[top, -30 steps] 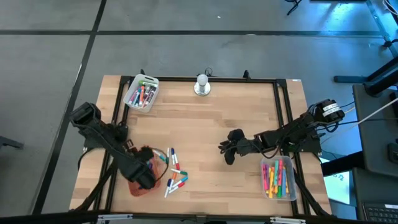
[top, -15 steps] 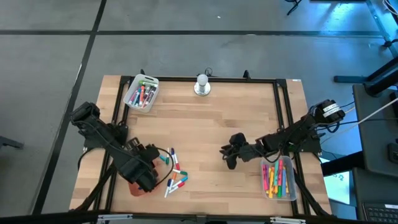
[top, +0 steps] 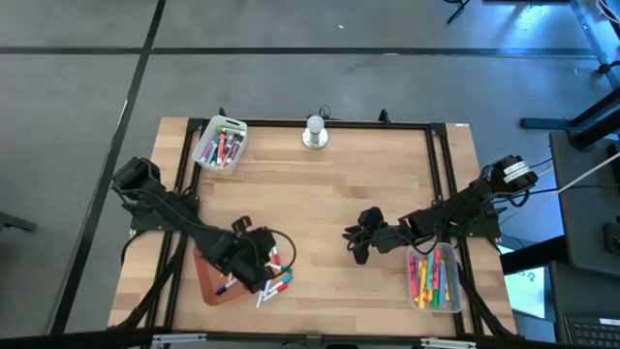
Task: Pick & Place Markers
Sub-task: Put the light blue and white highlighter pen into the orange bin
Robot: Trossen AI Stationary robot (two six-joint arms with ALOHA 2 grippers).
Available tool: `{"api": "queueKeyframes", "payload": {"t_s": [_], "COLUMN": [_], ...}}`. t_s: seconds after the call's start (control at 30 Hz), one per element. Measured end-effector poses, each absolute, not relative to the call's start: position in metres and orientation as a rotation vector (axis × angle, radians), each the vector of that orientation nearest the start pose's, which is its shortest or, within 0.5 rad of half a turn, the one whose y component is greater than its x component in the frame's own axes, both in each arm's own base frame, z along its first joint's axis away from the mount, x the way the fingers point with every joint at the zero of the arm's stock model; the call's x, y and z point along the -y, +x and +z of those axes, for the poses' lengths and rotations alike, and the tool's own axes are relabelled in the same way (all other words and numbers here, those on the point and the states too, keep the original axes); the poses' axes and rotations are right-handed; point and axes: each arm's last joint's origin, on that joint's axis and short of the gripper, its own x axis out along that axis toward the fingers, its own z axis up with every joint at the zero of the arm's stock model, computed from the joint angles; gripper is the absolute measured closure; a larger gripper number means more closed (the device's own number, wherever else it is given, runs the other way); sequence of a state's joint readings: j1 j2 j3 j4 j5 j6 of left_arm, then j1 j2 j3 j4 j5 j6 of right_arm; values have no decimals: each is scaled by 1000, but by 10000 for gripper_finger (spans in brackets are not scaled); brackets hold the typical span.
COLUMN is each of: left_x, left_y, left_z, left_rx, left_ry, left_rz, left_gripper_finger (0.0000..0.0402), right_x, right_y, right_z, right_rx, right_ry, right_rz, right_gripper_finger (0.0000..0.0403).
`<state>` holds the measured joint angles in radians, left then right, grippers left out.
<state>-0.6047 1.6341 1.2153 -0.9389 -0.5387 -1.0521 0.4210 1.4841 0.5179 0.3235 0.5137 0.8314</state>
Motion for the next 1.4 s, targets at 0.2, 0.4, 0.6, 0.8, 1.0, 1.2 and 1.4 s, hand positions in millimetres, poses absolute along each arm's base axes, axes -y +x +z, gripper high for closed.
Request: {"api": "queueKeyframes", "payload": {"t_s": [0.2,0.4,0.6,0.8,1.0,1.2,1.4], "left_x": [150,145,126,117,110,102,93], "left_y": [261,253,247,251,251,245,238], "left_z": [220,201,176,167,157,148,130], "left_rx": [-1045,-1168,-1338,-1372,-1380,-1424,-1419], "left_ry": [-245,-131,-111,-83,-76,-87,-149], "left_rz": [527,434,347,240,171,196,162], "left_gripper_finger": [285,271,245,236,241,263,313], "right_x": [-96,-103,-103,-103,-103,-103,-103], "right_y": [242,239,239,239,239,239,239], "right_z": [143,143,143,143,143,143,143], "right_rx": [-494,-493,-494,-495,-494,-493,-494], "right_ry": [547,532,531,530,541,543,544], "right_rz": [-315,-301,-301,-301,-304,-304,-304], "right_gripper_finger": [296,296,296,296,296,296,296]}}
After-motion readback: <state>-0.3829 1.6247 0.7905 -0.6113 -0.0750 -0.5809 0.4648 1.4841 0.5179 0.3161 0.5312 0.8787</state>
